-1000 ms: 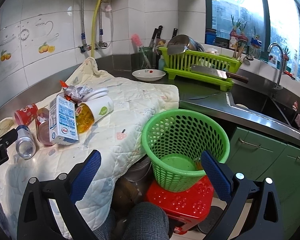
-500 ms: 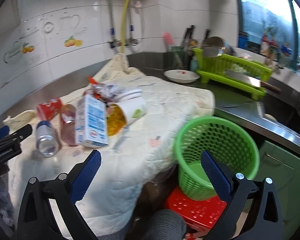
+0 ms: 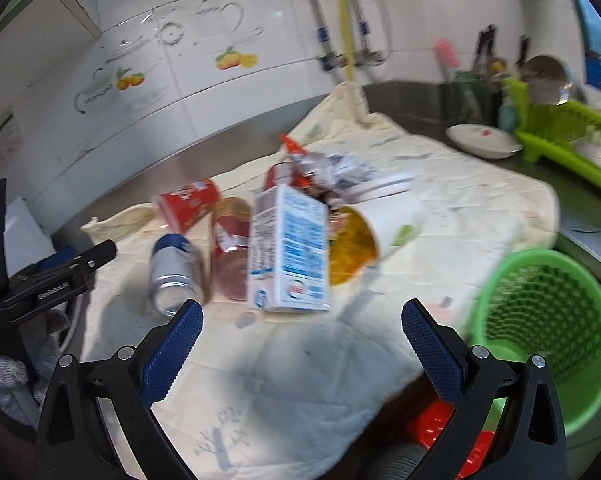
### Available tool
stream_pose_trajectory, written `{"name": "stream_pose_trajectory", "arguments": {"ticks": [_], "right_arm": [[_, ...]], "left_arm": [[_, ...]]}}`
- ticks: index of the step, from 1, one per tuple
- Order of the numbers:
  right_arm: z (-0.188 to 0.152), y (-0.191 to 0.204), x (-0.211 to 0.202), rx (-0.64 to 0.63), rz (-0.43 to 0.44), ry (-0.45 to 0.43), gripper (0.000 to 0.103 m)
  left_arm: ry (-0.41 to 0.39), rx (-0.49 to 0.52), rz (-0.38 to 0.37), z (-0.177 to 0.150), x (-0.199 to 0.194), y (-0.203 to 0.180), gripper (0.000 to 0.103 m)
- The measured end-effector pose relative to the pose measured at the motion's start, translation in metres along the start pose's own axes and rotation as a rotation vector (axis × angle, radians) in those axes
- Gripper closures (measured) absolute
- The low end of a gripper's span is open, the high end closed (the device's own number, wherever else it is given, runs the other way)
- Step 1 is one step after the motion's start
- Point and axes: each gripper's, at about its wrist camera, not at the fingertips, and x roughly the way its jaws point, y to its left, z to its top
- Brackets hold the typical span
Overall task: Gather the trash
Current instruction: 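Reach the right tool to the white milk carton while the left tool approaches the blue-silver can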
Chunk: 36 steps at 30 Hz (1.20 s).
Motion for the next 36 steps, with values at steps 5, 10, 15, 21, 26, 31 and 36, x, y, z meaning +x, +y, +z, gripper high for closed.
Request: {"name": "stream_pose_trajectory", "arguments": {"ticks": [5,10,15,21,26,31,36], "right_arm": [[0.010,-0.010,0.031,0.030,0.138,0.054,0.007],[0.020,-0.019,0.060,0.061,0.253,0.091,0.007],[0.028,-0.030,0.082,0.085,0.306,0.110,0.008],[0.032,-0.041,0.107,0.124,0.369,0.140,0.012],[0.033,-0.045,0.117,0.144,0.392,0.149,0.014],[0.030,-0.045,0.125,0.150,0.419,0.174,0.024],[0.029,-0.047,0.127,0.162,0.428,0.180,0.031]], "left_arm": [[0.020,-0.017,0.012,0.006,0.009,0.008,0.005],[0.047,-0.032,-0.005,0.011,0.017,0.011,0.005],[0.092,-0.057,-0.040,0.014,0.030,0.013,0.006],[0.142,-0.083,-0.074,0.015,0.045,0.010,0.006],[0.180,-0.087,-0.100,0.018,0.060,-0.001,0.006],[0.244,-0.115,-0.131,0.018,0.079,-0.008,0.006],[0.283,-0.141,-0.122,0.015,0.094,-0.007,0.006]]}}
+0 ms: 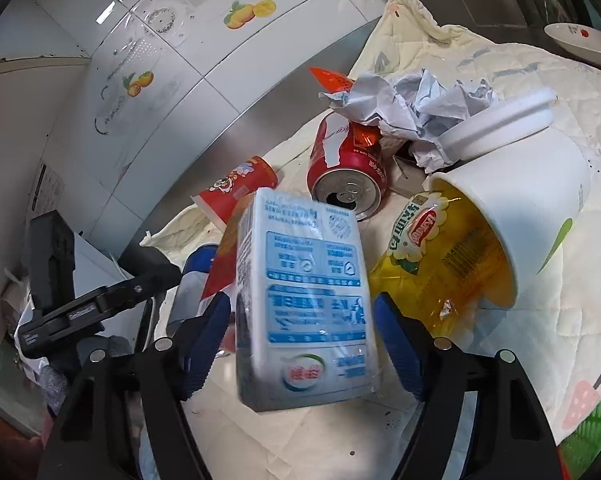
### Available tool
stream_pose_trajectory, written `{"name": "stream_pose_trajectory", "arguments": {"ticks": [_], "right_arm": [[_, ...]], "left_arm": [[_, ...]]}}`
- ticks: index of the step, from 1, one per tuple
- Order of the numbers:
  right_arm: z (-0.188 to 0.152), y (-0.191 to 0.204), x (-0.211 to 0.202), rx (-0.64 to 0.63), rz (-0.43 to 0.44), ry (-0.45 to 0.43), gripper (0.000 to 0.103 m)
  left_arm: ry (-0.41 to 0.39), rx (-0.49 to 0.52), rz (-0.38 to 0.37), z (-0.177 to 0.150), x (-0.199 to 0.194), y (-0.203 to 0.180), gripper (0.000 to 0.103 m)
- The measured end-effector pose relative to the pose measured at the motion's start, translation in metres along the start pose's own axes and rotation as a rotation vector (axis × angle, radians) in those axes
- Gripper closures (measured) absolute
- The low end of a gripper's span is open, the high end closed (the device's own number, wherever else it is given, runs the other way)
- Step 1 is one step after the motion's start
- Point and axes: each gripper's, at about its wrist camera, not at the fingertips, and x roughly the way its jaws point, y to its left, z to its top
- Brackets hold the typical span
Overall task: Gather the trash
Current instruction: 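Reach the right tool to the white milk carton while the left tool approaches the blue-silver can, then close the right tool on the milk carton while the left tool grasps the blue-silver can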
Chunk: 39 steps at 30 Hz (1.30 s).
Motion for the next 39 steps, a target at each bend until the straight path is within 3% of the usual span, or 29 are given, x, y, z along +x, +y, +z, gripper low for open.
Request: {"name": "stream_pose_trajectory", "arguments": {"ticks": [10,14,17,23,29,32,39], "right_arm": [[0.003,0.005,0.008,-0.017,-0.018,0.018,0.031],[0.004,0.006,0.009,-0.017,-0.042,0.012,0.031],[0.005,0.012,0.010,-0.051,-0.090,0.007,0.031],[0.002,0.034,0.012,-0.185,-0.224,-0.015,0.031],[0.005,0.044,0.015,-0.260,-0.301,-0.006,0.037],[0.007,0.042,0.017,-0.259,-0.318,0.017,0.047],[0.008,0.042,0.026,-0.289,-0.359,0.047,0.050]], "left_arm": [[0.081,-0.065,-0.051,-0.001,0.025,0.014,0.010],[0.105,-0.069,-0.068,-0.002,0.034,0.014,0.017],[0.117,-0.078,-0.086,-0.002,0.038,0.013,0.025],[0.125,-0.084,-0.089,-0.002,0.041,0.013,0.026],[0.154,-0.113,-0.095,-0.001,0.047,0.016,0.024],[0.159,-0.107,-0.099,-0.002,0.050,0.014,0.024],[0.152,-0.086,-0.085,-0.002,0.052,0.010,0.026]]}}
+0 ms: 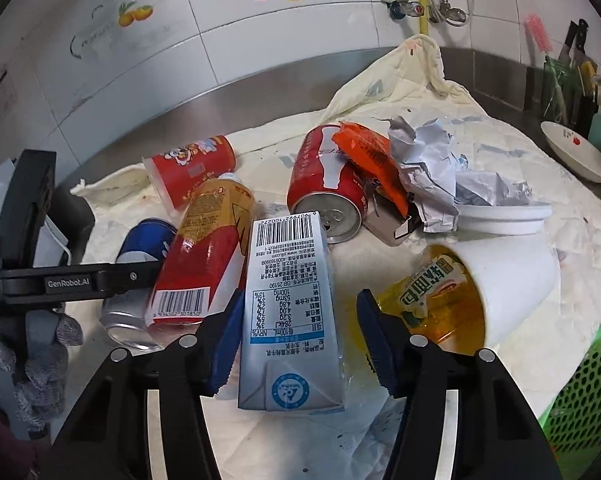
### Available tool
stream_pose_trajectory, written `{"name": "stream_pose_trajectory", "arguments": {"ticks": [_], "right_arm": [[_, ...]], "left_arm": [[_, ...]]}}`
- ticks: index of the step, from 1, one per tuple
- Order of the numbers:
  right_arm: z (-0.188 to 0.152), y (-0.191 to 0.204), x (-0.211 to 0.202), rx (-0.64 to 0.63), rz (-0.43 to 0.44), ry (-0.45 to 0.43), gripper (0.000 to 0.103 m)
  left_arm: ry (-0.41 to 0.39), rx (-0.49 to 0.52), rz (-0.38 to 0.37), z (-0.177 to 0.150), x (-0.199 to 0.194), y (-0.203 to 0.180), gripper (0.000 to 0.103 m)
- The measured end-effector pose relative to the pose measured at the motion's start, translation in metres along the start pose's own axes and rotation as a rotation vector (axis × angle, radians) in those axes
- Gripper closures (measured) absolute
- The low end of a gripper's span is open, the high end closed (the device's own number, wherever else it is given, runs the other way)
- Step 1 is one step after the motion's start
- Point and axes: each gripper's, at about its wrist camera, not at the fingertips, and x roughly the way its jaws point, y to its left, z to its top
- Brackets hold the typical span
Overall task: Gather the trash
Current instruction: 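Close the right tool on the milk carton while the left tool grasps the blue-silver can, then carry the milk carton with the right tool and drop it into the green basket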
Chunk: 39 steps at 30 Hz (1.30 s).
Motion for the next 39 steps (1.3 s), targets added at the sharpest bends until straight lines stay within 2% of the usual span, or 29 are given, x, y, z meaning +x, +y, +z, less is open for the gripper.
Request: {"name": "stream_pose_trajectory", "arguments": {"ticks": [1,3,11,22,29,36,39], "right_arm": [[0.000,0.001,0.002,-0.005,-0.003,0.006,0.052],[-0.002,0.002,0.005,-0.011,-0.002,0.015,0.062],[-0.009,0.009,-0.014,0.016,0.010,-0.041,0.062],[-0.026,0.018,-0.071,0.068,0.011,-0.149,0.062],[-0.045,0.010,-0.098,0.094,-0.060,-0.182,0.062],[-0.066,-0.010,-0.119,0.148,-0.121,-0.194,0.062],[-0.077,-0.022,-0.127,0.179,-0.162,-0.195,0.062]], "left_arm": [[-0.001,0.006,0.005,0.000,0.001,-0.001,0.026],[-0.002,0.012,0.013,0.001,0.001,-0.003,0.026],[-0.016,0.010,-0.006,-0.001,-0.004,0.003,0.035],[-0.028,0.042,-0.013,-0.011,-0.021,0.014,0.045],[-0.013,0.045,0.000,-0.012,-0.021,0.016,0.044],[0.017,0.054,0.014,-0.008,-0.012,0.014,0.036],[0.017,0.056,0.013,-0.008,-0.009,0.014,0.040]]}}
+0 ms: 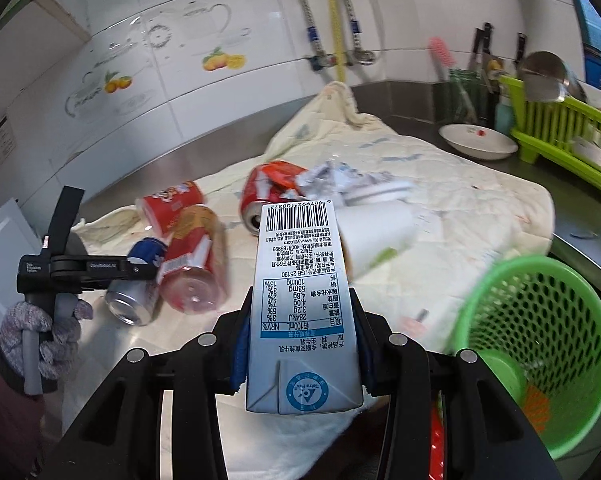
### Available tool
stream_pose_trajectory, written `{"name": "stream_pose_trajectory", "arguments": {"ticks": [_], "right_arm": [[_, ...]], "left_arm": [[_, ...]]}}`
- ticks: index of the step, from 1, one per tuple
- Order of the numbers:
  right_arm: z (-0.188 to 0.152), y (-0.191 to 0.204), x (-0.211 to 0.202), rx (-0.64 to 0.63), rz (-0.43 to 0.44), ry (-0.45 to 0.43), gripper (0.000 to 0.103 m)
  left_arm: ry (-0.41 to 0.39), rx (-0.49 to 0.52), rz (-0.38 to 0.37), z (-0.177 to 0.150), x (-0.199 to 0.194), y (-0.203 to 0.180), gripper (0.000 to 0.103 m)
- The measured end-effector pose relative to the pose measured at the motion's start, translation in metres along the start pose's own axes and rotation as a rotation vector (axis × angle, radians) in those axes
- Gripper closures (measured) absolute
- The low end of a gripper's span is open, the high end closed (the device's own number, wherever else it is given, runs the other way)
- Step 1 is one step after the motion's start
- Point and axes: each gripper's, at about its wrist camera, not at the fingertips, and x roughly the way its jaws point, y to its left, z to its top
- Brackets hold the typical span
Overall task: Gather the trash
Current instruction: 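Carry the milk carton with the right tool and drop it into the green basket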
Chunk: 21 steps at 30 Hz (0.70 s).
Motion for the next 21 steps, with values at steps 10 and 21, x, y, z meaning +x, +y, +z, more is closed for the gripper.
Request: {"name": "stream_pose_trajectory", "arguments": {"ticks": [10,21], "right_arm": [[-0.015,-0.069,-0.018,0.101,-0.164,-0.003,0.062],[-0.043,-0.171,0.003,0.220,-0.394,0.124,0.062]], "left_arm": [[-0.086,0.010,-0.038,-0.012,-0.037,0.003,0.042],[-0.179,0.118,-0.195,-0.016,-0.105,-0.041,0.042]]}}
